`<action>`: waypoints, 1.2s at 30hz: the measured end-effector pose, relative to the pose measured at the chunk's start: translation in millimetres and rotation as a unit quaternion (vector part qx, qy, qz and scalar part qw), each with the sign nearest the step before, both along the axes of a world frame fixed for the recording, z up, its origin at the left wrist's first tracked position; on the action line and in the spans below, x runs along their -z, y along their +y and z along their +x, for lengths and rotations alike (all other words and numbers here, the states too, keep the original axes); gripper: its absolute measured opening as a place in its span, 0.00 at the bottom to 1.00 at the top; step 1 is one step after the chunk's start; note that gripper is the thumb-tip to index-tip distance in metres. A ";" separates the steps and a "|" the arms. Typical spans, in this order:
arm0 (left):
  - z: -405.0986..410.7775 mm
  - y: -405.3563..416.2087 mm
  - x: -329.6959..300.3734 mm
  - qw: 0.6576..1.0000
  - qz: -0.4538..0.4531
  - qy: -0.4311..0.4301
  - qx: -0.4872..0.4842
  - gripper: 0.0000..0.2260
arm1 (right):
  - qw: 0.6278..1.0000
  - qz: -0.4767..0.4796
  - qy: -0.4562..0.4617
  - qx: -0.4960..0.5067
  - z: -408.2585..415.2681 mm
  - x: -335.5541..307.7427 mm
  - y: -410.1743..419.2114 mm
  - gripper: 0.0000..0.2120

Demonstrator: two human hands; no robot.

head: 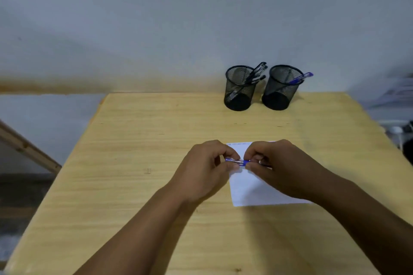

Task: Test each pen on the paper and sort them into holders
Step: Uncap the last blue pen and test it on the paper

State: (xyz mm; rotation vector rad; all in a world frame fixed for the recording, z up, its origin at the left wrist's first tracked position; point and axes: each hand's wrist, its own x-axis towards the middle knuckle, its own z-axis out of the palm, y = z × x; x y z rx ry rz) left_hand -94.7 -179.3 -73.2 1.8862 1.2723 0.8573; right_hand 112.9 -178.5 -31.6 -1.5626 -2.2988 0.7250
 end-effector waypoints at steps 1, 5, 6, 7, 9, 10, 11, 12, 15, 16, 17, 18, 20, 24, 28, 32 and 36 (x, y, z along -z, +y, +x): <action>6.3 0.6 -0.8 1.000 0.006 0.001 -0.003 0.04 | 1.000 0.000 0.007 0.008 4.4 -0.7 -1.1 0.03; 21.6 0.1 -4.9 1.000 0.007 -0.017 -0.018 0.04 | 0.998 0.031 0.041 0.048 12.6 3.4 -6.6 0.04; 22.9 0.4 -5.8 1.000 0.003 -0.022 -0.016 0.04 | 0.997 0.040 0.041 0.056 12.9 5.9 -7.6 0.03; 23.1 0.7 -6.7 1.000 -0.002 -0.024 -0.013 0.04 | 0.996 0.044 0.038 0.064 12.7 8.1 -8.7 0.02; 20.6 1.9 -7.6 1.000 -0.011 -0.024 -0.008 0.05 | 0.996 0.044 0.040 0.070 10.7 13.1 -9.8 0.04; 18.3 2.7 -7.3 1.000 -0.013 -0.021 -0.005 0.05 | 0.996 0.046 0.041 0.069 9.3 15.7 -10.0 0.07; 15.9 3.0 -7.0 1.000 -0.013 -0.016 -0.002 0.05 | 0.996 0.047 0.039 0.067 8.0 18.0 -10.2 0.09; 13.9 3.1 -6.4 1.000 -0.010 -0.013 0.002 0.06 | 0.996 0.047 0.035 0.063 6.5 20.1 -10.2 0.11; 10.6 1.9 -6.0 1.000 -0.010 -0.019 0.002 0.05 | 0.997 0.039 0.029 0.056 2.3 24.7 -10.5 0.10; 10.1 1.6 -5.6 1.000 -0.013 -0.020 0.000 0.05 | 0.997 0.038 0.026 0.057 1.2 25.5 -10.4 0.08; 9.6 1.4 -5.2 1.000 -0.016 -0.018 -0.001 0.06 | 0.997 0.038 0.023 0.059 0.1 25.8 -10.6 0.07; 9.0 1.1 -4.5 1.000 -0.018 -0.016 -0.001 0.06 | 0.997 0.039 0.022 0.061 -0.7 26.0 -10.9 0.06; 8.3 -0.3 -4.2 1.000 -0.024 -0.018 -0.001 0.07 | 0.997 0.038 0.020 0.068 -1.7 26.4 -12.2 0.05; 8.1 -1.2 -3.7 0.999 -0.021 -0.030 -0.016 0.09 | 0.997 0.033 0.010 0.075 -0.7 25.9 -13.8 0.08; 0.2 0.3 0.8 0.998 -0.021 -0.035 -0.040 0.07 | 0.998 0.008 0.006 0.056 5.9 25.1 -12.1 0.08; -6.2 3.7 5.9 0.979 -0.030 -0.096 -0.178 0.07 | 0.988 -0.045 0.100 0.104 11.8 27.5 -10.1 0.05; -13.7 12.8 12.5 0.962 -0.029 -0.063 -0.265 0.07 | 0.960 -0.094 0.195 0.176 10.8 30.1 -12.6 0.11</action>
